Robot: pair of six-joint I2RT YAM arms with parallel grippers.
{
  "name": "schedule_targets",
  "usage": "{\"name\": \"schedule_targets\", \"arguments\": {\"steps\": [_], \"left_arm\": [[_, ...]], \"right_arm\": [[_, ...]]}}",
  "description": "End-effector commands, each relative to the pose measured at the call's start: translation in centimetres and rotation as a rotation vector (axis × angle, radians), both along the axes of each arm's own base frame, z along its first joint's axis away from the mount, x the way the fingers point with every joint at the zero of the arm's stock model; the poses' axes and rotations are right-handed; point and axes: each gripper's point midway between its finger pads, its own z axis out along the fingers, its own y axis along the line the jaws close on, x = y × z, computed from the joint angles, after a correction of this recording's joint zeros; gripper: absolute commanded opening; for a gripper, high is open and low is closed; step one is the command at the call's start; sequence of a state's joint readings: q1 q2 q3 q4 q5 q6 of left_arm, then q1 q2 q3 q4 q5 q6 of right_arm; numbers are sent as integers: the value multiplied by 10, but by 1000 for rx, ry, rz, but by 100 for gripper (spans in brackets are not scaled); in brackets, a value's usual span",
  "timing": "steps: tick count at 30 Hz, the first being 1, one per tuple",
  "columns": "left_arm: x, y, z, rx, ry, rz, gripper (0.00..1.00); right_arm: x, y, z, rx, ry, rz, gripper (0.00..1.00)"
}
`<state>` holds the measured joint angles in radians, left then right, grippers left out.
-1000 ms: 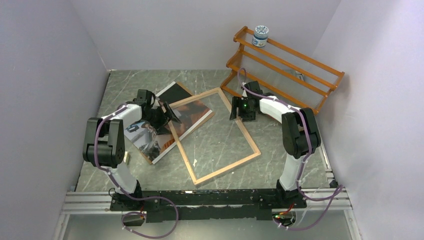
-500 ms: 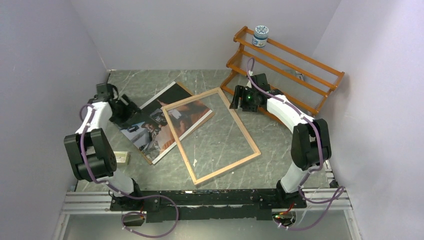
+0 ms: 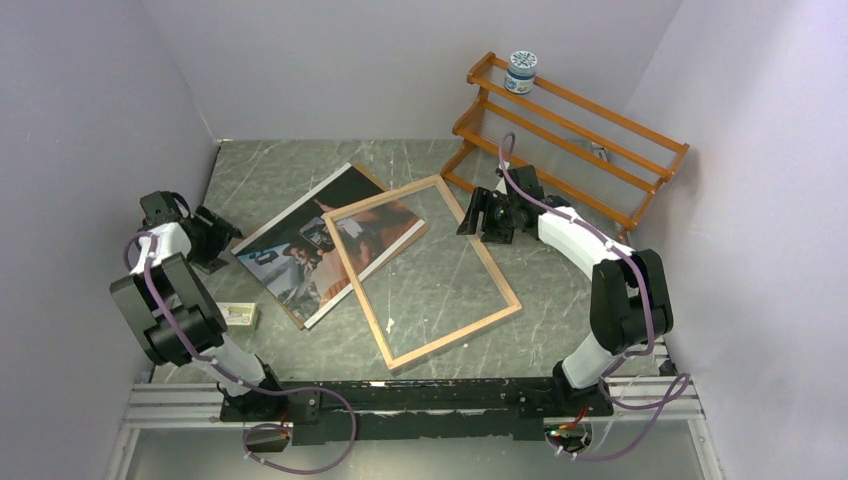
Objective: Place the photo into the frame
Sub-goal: Move the photo frame to the center of the board, then pick up the photo at the center of the board.
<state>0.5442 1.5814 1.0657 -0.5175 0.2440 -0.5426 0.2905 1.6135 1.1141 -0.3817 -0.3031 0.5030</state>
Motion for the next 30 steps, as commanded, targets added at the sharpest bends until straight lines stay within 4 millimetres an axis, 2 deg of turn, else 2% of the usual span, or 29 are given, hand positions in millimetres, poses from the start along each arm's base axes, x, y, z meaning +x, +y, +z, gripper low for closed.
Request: {"name": "schedule_targets", "arguments": {"steps": [1, 9, 15, 22, 27, 30], "left_arm": [[19, -10, -15, -68, -80, -90, 73], [13, -1, -46, -70, 6, -11, 70], [21, -10, -53, -135, -25, -25, 64], [24, -3, -52, -123, -51, -24, 47], [27, -3, -47, -132, -81, -26, 26], [24, -1, -45, -116, -63, -37, 22]], "right_arm": [[2, 10, 23, 68, -65, 22, 71], [0, 11, 12, 54, -23, 34, 71], [5, 13, 10, 51, -13, 39, 70], [14, 10, 16, 30, -39, 23, 69], [14, 11, 15, 30, -31, 24, 69], [13, 10, 14, 28, -32, 18, 69]]}}
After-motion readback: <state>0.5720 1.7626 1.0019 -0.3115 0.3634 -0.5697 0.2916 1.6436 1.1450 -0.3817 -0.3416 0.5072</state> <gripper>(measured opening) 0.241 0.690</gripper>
